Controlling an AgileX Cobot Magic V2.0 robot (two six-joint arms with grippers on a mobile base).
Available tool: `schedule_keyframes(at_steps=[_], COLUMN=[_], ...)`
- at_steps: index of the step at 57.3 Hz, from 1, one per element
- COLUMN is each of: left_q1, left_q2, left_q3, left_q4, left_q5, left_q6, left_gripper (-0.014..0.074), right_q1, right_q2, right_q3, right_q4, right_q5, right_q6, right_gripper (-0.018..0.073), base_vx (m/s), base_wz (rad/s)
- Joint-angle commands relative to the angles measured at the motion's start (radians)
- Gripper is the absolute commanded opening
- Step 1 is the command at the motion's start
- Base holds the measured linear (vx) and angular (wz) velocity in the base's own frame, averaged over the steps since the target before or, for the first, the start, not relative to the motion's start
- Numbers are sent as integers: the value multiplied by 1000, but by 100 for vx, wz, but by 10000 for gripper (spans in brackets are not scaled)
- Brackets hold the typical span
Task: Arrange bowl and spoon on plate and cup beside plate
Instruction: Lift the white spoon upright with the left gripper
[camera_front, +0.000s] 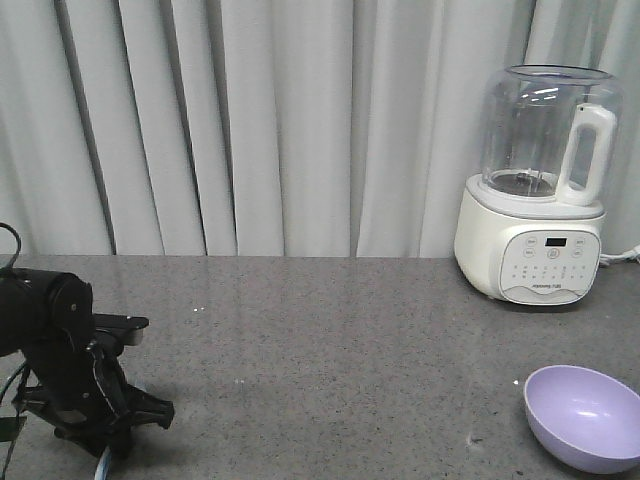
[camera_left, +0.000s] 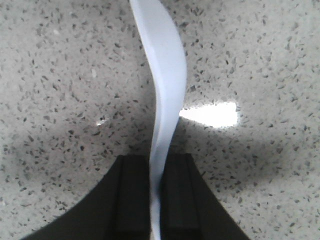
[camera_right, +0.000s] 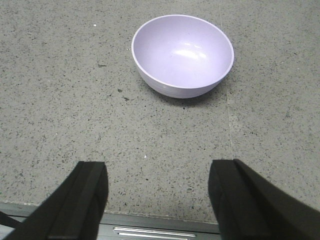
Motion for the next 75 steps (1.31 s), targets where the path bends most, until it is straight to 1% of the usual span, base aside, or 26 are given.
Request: schedule_keyframes(at_steps=[1, 12, 15, 23, 30, 38, 42, 48, 54, 58, 62, 63, 71, 75], left_q1=[-3, -3, -3, -3, -3, -4, -4, -5, -12, -37, -73, -90, -171, -200], left_q2=[-74, -100, -121, -220, -311, -415, -476, -574, -678, -734, -782, -795, -864, -886], left_q3=[-32, -32, -32, -32, -32, -20, 19, 108, 219, 282, 322, 332, 357, 357], left_q4=[-2, -2, -2, -3, -10, -15, -38, -95, -161, -192, -203, -203, -201, -201], left_q5=[-27, -27, -28, -17, 3, 5, -3, -35, -98, -130, -151, -156, -173, -173], left_q6=[1, 2, 17, 81, 102, 103, 110, 166, 212, 243, 263, 264, 262, 262], left_gripper=[136, 136, 136, 136, 136, 136, 136, 136, 136, 136, 136, 136, 136, 136], right_q1=[-6, -6, -6, -6, -6, -6, -6, -6, -6, -6, -6, -6, -6, -6], right_q2=[7, 7, 7, 7, 7, 7, 7, 11, 11, 11, 15, 22, 59, 89], right_q3=[-28, -28, -28, -28, -28, -28, -28, -28, -28, -28, -28, -28, -28, -28], right_q4=[-10, -10, -10, -11, -10, -7, -6, -6, -6, -6, -6, -6, -6, -11], right_q5=[-68, -68, -68, -68, -68, -68, -68, -68, -68, -68, -69, -68, -62, -63], right_q6=[-10, -10, -10, -10, -10, -9, -9, -7, -2, -2, -1, 0, 10, 19], right_gripper=[488, 488, 488, 488, 487, 487, 487, 487, 487, 487, 487, 487, 487, 487], base_vx=[0, 0, 0, 0, 0, 0, 0, 0, 0, 0, 0, 0, 0, 0], base_wz=[0, 0, 0, 0, 0, 0, 0, 0, 0, 0, 0, 0, 0, 0])
